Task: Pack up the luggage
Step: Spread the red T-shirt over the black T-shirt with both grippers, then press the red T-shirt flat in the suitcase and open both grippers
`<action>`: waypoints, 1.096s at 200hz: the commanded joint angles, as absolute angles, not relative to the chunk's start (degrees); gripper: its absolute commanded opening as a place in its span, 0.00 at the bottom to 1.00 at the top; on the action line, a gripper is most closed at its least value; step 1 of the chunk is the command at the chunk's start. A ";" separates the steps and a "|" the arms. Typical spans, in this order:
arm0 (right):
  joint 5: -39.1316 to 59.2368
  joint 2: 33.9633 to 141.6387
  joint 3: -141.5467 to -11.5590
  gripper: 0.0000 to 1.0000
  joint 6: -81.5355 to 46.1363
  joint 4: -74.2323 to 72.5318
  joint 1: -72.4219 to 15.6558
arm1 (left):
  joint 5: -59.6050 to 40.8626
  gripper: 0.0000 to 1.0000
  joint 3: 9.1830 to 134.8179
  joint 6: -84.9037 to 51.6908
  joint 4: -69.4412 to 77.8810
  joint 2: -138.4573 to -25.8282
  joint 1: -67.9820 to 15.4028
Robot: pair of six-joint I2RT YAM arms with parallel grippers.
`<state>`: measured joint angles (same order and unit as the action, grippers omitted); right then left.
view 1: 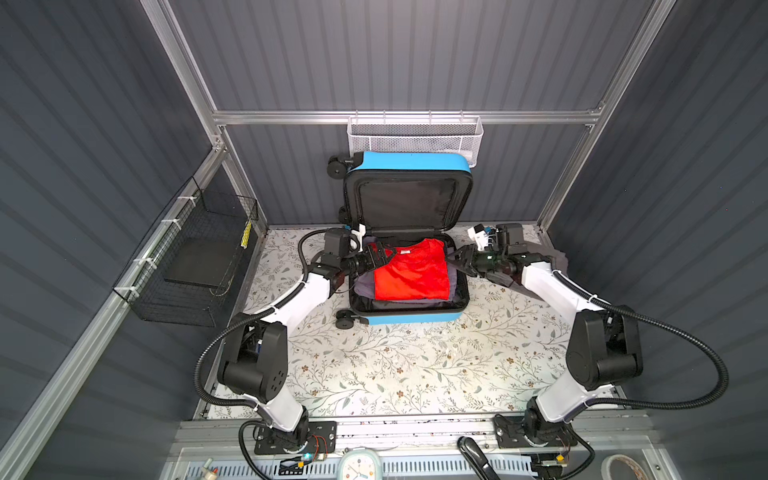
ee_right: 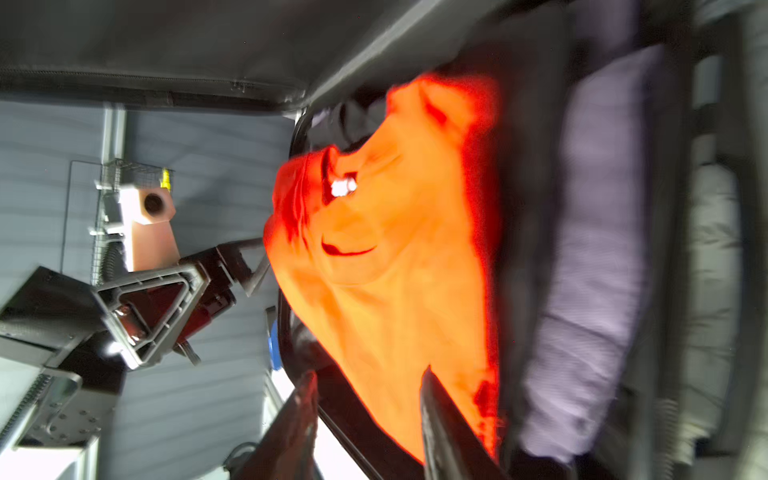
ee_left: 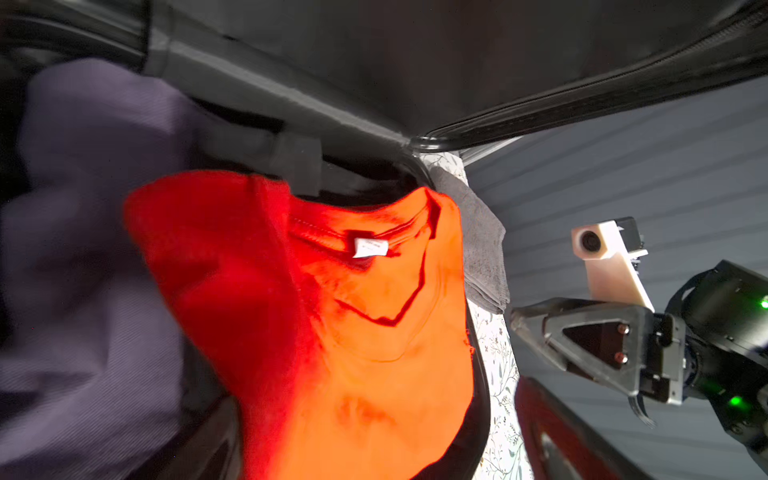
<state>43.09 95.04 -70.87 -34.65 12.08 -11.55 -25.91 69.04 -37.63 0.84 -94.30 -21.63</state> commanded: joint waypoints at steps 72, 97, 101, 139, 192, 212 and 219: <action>40.60 100.98 -65.94 0.33 -41.11 4.84 -18.11 | -1.55 1.00 72.76 -29.69 -20.65 -88.42 -23.38; 39.97 102.23 -65.39 0.35 -41.14 4.64 -18.11 | -8.58 1.00 72.30 -29.53 -16.70 -87.15 -23.51; 39.76 102.37 -65.39 0.36 -41.07 4.78 -18.09 | -10.41 1.00 71.93 -29.69 -15.27 -87.10 -23.62; 39.13 102.40 -65.48 0.39 -40.49 6.08 -17.88 | -26.56 1.00 69.67 -34.44 -2.82 -89.11 -26.76; 38.15 101.75 -64.39 0.40 -40.86 6.83 -16.80 | -27.61 1.00 60.88 -39.09 5.72 -93.51 -27.42; 37.71 101.65 -63.90 0.41 -40.92 7.16 -16.53 | -24.91 1.00 60.16 -37.94 4.78 -94.97 -27.19; 37.52 101.60 -63.64 0.41 -40.83 7.29 -16.44 | -23.73 1.00 59.90 -37.53 4.75 -95.22 -26.93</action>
<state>40.01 102.39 -65.12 -40.95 5.54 -17.15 -25.93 60.86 -37.80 3.53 -94.28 -27.66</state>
